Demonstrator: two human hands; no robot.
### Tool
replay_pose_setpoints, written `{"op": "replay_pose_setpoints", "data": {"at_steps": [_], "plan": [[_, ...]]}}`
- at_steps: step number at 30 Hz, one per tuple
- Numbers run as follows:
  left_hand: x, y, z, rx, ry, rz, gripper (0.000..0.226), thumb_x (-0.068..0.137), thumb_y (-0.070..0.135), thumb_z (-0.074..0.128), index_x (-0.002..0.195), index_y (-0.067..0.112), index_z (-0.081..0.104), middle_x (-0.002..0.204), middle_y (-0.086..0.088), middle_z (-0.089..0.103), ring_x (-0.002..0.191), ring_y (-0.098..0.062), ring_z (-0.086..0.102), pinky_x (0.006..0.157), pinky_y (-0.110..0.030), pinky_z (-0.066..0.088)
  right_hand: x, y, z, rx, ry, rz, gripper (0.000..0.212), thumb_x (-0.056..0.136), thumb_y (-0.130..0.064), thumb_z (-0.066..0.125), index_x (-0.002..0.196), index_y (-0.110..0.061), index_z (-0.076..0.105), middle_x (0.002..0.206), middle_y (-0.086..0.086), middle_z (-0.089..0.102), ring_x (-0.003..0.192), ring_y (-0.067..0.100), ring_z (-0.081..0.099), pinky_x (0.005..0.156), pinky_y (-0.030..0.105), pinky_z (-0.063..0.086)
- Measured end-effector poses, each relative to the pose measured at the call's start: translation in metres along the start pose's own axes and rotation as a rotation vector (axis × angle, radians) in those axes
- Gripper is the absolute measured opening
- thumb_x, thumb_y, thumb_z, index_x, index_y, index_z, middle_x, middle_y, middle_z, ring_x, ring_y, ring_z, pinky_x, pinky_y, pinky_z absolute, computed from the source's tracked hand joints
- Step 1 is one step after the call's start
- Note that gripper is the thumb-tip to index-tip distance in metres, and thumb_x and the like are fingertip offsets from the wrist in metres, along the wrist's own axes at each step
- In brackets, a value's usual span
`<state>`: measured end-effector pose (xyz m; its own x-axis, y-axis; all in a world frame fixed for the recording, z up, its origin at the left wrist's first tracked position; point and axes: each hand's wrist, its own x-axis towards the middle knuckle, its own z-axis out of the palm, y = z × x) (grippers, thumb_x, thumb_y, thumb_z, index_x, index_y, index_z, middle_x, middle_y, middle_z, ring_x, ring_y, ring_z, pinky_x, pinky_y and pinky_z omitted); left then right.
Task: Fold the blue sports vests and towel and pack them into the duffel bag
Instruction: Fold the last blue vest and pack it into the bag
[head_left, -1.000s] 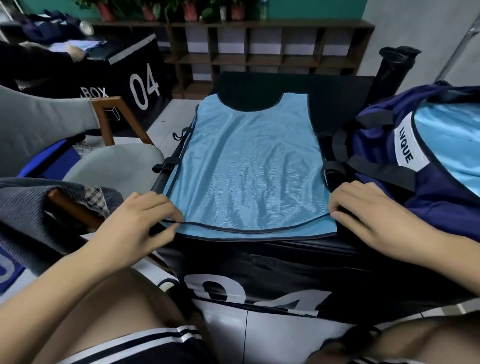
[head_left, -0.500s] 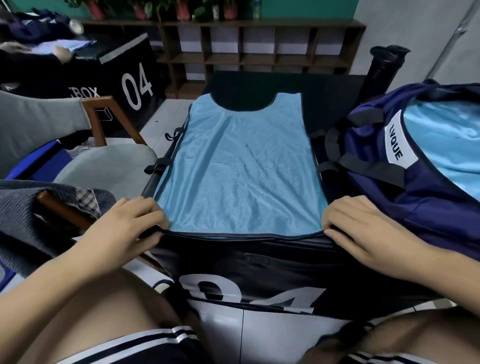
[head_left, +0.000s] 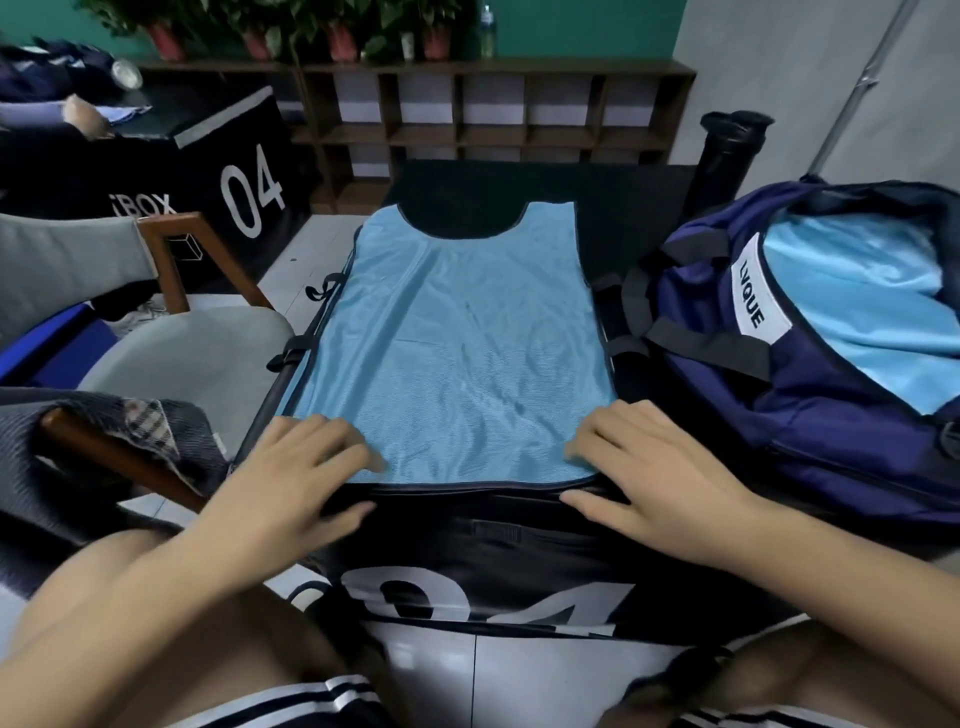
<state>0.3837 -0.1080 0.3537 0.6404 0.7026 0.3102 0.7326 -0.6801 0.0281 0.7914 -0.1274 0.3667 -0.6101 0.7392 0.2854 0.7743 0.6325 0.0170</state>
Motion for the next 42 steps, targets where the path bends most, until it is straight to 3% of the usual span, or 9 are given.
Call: {"op": "replay_pose_setpoints", "data": {"at_steps": [9,14,18,23,29,32,36,42], "plan": [[0.041,0.033,0.014,-0.145,0.028,0.153,0.008,0.107,0.032,0.059,0.107,0.026,0.064,0.103,0.011,0.056,0.093,-0.018,0.058,0.079,-0.035,0.046,0.011,-0.017,0.009,-0.018,-0.003,-0.007,0.034,0.106,-0.053,0.055,0.109,-0.021,0.063,0.105,-0.003,0.054,0.094,0.023,0.053,0.086,0.038,0.045],[0.04,0.029,0.005,-0.231,0.072,0.094,0.011,0.107,0.035,0.058,0.104,0.028,0.065,0.097,0.016,0.056,0.088,-0.01,0.058,0.082,-0.031,0.047,0.022,-0.026,0.013,-0.051,0.04,0.037,0.037,0.106,-0.053,0.053,0.103,-0.017,0.063,0.1,-0.001,0.053,0.09,0.024,0.05,0.084,0.039,0.044],[0.039,0.026,-0.001,-0.251,0.086,0.085,0.01,0.106,0.034,0.06,0.104,0.027,0.066,0.097,0.017,0.057,0.088,-0.008,0.059,0.082,-0.03,0.048,0.028,-0.023,0.011,-0.111,0.088,0.031,0.015,0.094,-0.028,0.065,0.099,-0.016,0.059,0.096,0.003,0.053,0.085,0.029,0.05,0.077,0.043,0.044],[0.035,0.022,0.001,-0.257,0.077,0.075,0.009,0.106,0.035,0.059,0.104,0.029,0.066,0.097,0.02,0.055,0.086,-0.005,0.057,0.082,-0.025,0.046,0.019,-0.001,0.001,-0.209,0.04,0.063,0.028,0.075,-0.015,0.076,0.097,-0.015,0.059,0.095,0.006,0.054,0.084,0.033,0.051,0.072,0.045,0.041],[0.028,0.016,0.005,-0.29,0.034,0.037,0.016,0.101,0.033,0.058,0.114,0.03,0.068,0.102,0.024,0.054,0.092,0.0,0.057,0.086,-0.019,0.046,-0.003,0.029,-0.023,-0.245,0.103,0.066,0.032,0.072,0.011,0.075,0.094,-0.011,0.065,0.095,0.009,0.058,0.082,0.035,0.051,0.074,0.048,0.044],[0.022,0.011,0.0,-0.305,0.005,0.019,0.015,0.099,0.032,0.059,0.111,0.033,0.067,0.101,0.026,0.052,0.094,0.002,0.057,0.084,-0.014,0.044,-0.008,0.036,-0.032,-0.208,0.08,-0.003,0.025,0.078,0.008,0.065,0.093,-0.011,0.064,0.098,0.006,0.058,0.088,0.035,0.053,0.083,0.046,0.045],[0.01,-0.001,-0.008,-0.291,-0.01,-0.007,0.012,0.096,0.032,0.06,0.106,0.036,0.066,0.1,0.025,0.053,0.094,-0.003,0.061,0.082,-0.023,0.049,-0.018,0.034,-0.031,-0.128,-0.038,-0.07,0.022,0.085,-0.005,0.046,0.096,-0.018,0.06,0.099,0.0,0.053,0.089,0.03,0.053,0.09,0.042,0.044],[-0.013,-0.025,-0.016,-0.246,-0.03,-0.045,0.009,0.094,0.034,0.06,0.101,0.035,0.065,0.097,0.024,0.052,0.09,-0.002,0.059,0.078,-0.019,0.046,-0.024,0.036,-0.024,-0.127,-0.156,-0.014,0.03,0.085,-0.002,0.056,0.102,-0.025,0.053,0.102,-0.004,0.047,0.088,0.023,0.045,0.081,0.038,0.043]]}}
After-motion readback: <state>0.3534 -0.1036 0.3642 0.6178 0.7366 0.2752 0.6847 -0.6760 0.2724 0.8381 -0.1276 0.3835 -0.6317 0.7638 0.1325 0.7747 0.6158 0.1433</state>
